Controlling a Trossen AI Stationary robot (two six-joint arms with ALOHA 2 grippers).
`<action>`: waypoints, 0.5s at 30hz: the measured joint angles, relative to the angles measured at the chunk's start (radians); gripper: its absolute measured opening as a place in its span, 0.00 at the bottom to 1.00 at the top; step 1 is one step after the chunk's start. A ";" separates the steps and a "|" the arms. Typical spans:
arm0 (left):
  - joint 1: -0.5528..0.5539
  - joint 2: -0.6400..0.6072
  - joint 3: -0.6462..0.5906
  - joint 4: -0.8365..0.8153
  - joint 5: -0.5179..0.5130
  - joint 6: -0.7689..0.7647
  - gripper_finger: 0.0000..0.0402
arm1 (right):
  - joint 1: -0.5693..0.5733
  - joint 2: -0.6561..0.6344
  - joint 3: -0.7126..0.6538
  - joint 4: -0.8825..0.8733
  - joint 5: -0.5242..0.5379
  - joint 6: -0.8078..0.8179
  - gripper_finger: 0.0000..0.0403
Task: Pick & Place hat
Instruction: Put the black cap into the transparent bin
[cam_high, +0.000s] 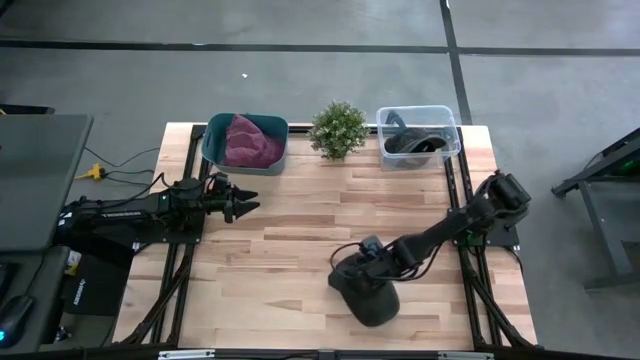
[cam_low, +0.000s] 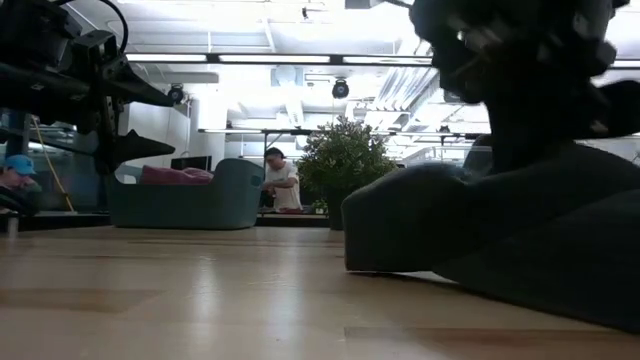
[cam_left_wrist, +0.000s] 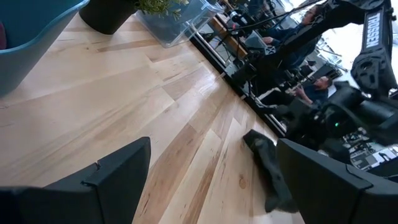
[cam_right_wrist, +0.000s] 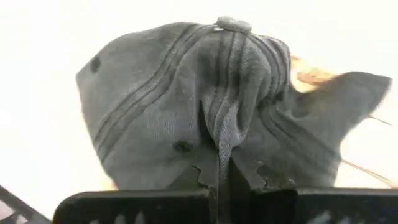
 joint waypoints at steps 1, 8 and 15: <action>0.000 0.000 0.000 0.000 0.000 0.000 0.84 | 0.001 -0.017 0.000 -0.006 0.008 0.000 0.01; 0.000 0.000 0.000 0.000 0.000 0.000 0.84 | 0.001 -0.115 0.000 -0.056 0.054 0.001 0.00; 0.000 0.000 0.000 0.000 0.000 0.000 0.84 | -0.001 -0.211 0.001 -0.135 0.127 0.023 0.00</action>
